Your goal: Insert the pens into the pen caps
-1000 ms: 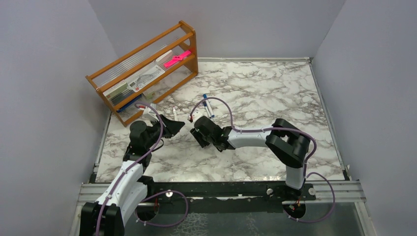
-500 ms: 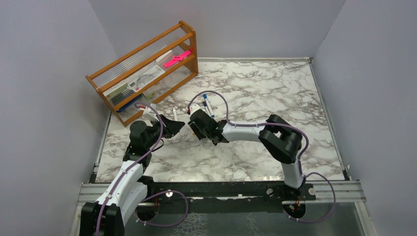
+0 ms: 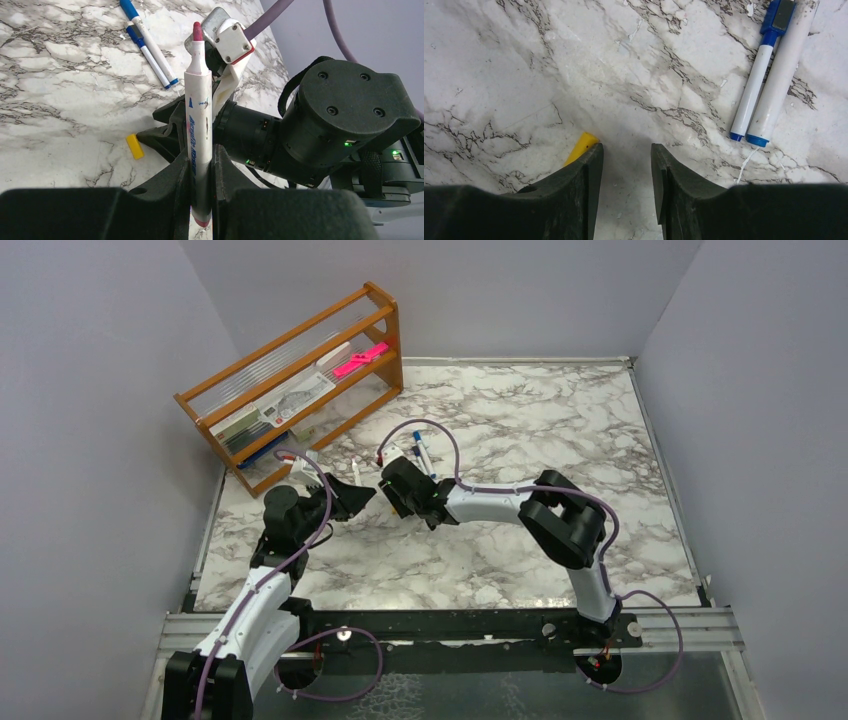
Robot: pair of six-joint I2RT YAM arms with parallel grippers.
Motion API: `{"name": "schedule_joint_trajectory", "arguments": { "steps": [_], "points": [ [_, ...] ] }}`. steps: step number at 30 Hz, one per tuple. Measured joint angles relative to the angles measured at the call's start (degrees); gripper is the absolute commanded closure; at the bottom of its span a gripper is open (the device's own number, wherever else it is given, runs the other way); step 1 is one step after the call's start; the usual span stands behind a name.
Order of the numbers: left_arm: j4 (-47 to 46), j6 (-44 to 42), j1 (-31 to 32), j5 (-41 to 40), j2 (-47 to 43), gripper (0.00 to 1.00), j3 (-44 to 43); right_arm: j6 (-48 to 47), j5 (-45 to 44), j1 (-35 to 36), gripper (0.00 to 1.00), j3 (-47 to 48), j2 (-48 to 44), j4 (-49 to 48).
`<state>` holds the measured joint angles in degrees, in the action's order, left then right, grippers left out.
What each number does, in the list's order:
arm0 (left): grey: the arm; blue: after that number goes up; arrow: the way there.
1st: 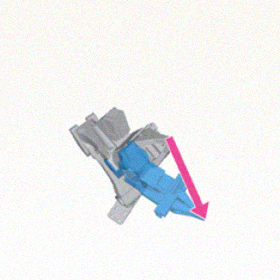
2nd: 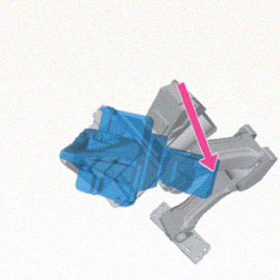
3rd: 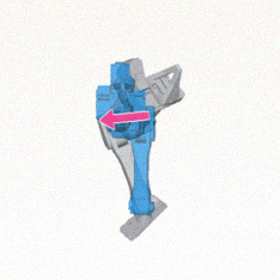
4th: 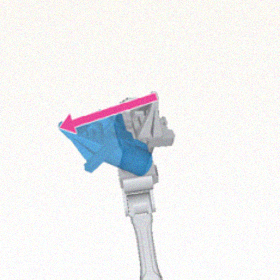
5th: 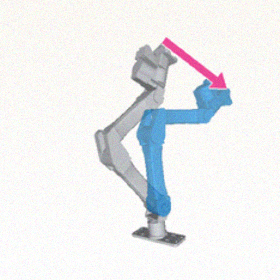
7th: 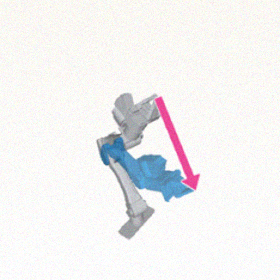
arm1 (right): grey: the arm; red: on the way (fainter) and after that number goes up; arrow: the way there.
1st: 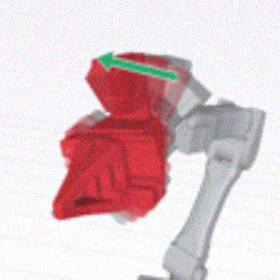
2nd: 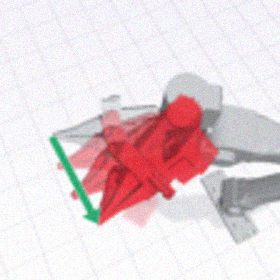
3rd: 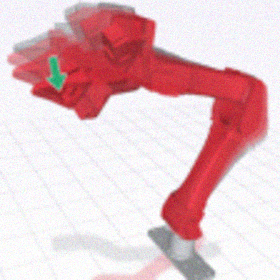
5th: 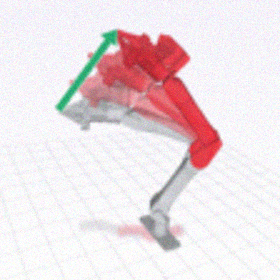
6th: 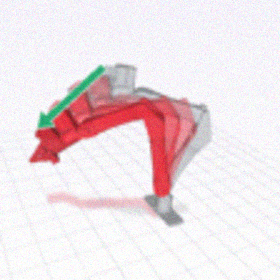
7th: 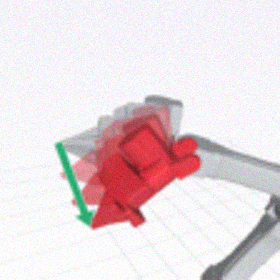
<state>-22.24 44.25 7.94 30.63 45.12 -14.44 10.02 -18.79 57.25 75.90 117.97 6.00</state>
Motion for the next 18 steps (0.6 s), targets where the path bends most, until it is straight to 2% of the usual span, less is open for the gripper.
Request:
{"name": "schedule_joint_trajectory", "arguments": {
  "steps": [6, 13, 18],
  "points": [
    [0.0, 0.0, 0.0, 0.0, -0.3, 1.0, 0.0, 2.5, 0.0, 0.0, 0.59, -2.2, -2.1, 0.5],
    [0.4, 0.0, -0.1, 0.0, -0.8, 1.0, 0.0, 5.1, 0.3, 0.0, 0.46, -3.4, -5.4, 0.6],
    [0.5, 0.0, -0.1, 0.0, -1.2, 1.0, 0.0, 5.4, 1.8, 0.0, 0.46, -3.0, -5.7, 0.7]
  ]
}}
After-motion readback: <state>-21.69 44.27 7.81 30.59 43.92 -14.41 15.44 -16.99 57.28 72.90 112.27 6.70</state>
